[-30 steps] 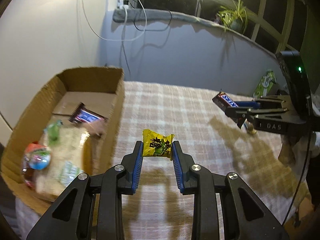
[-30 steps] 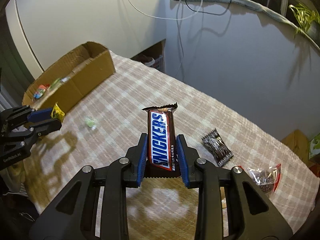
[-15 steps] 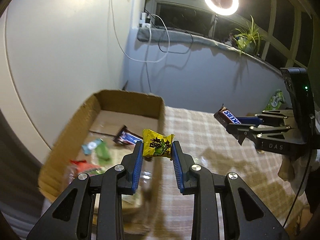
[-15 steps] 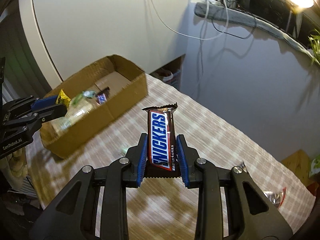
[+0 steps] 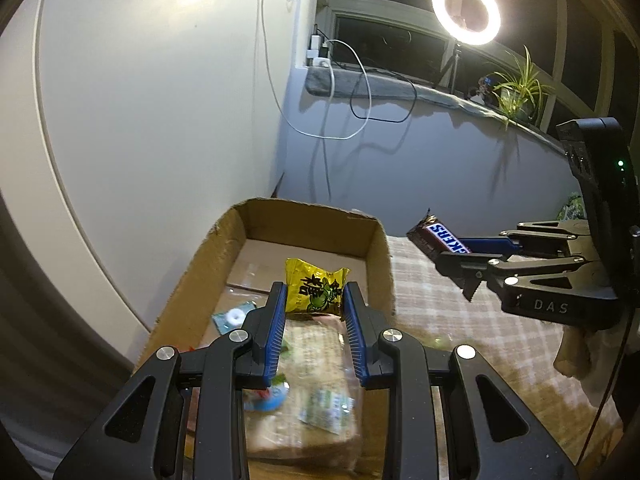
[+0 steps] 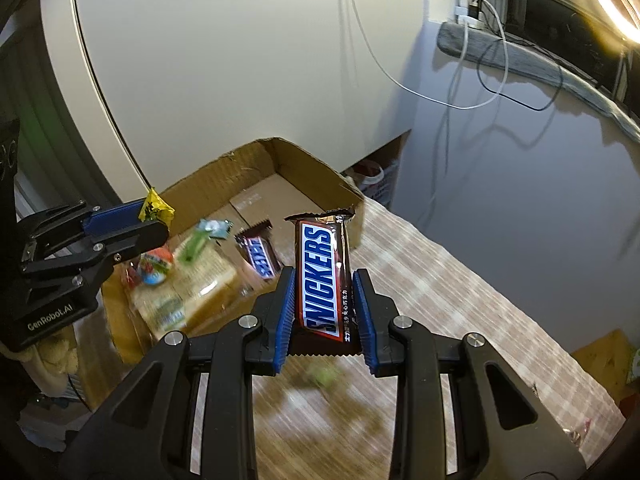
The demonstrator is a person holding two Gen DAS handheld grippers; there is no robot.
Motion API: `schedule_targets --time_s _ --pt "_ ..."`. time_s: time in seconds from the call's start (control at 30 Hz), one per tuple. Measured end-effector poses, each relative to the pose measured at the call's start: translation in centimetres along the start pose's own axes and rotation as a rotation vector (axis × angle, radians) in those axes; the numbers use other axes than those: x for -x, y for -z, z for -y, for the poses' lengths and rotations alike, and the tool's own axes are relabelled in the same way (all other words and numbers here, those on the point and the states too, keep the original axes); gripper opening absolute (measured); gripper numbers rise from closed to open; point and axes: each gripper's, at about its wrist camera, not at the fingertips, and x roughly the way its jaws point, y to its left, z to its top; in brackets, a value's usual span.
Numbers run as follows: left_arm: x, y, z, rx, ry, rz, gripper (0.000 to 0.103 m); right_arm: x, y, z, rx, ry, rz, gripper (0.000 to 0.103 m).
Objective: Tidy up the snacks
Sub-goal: 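Carry the yellow packet and Snickers bar into the box and open both tools, then lift both open tools out of the box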
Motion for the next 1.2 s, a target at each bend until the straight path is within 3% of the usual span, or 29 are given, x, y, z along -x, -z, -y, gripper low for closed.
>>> schedule_targets --time_s 0.43,0.87,0.97,1.1,1.2 --pt "-1.3 -0.6 -2.6 0.023 -0.019 -0.012 0.027 -4.0 -3.2 -2.0 0.0 -0.039 -0.012 0.03" --pt "-2.1 -0.6 -3.3 0.034 -0.021 -0.029 0.028 -6.1 -4.2 -2.9 0.021 -0.048 -0.037 0.03" --pt "-2.1 -0.6 -3.2 0.028 -0.02 -0.029 0.033 -6.2 -4.2 -3.0 0.021 -0.05 -0.042 0.03" --pt "-2.0 -0.7 -3.1 0.023 -0.031 -0.022 0.045 -5.9 -4.1 -2.7 0.008 -0.029 -0.025 0.056" --pt "-1.8 -0.8 -3.1 0.028 -0.034 -0.013 0.057 -5.4 -4.1 -2.2 -0.002 -0.023 -0.01 0.066"
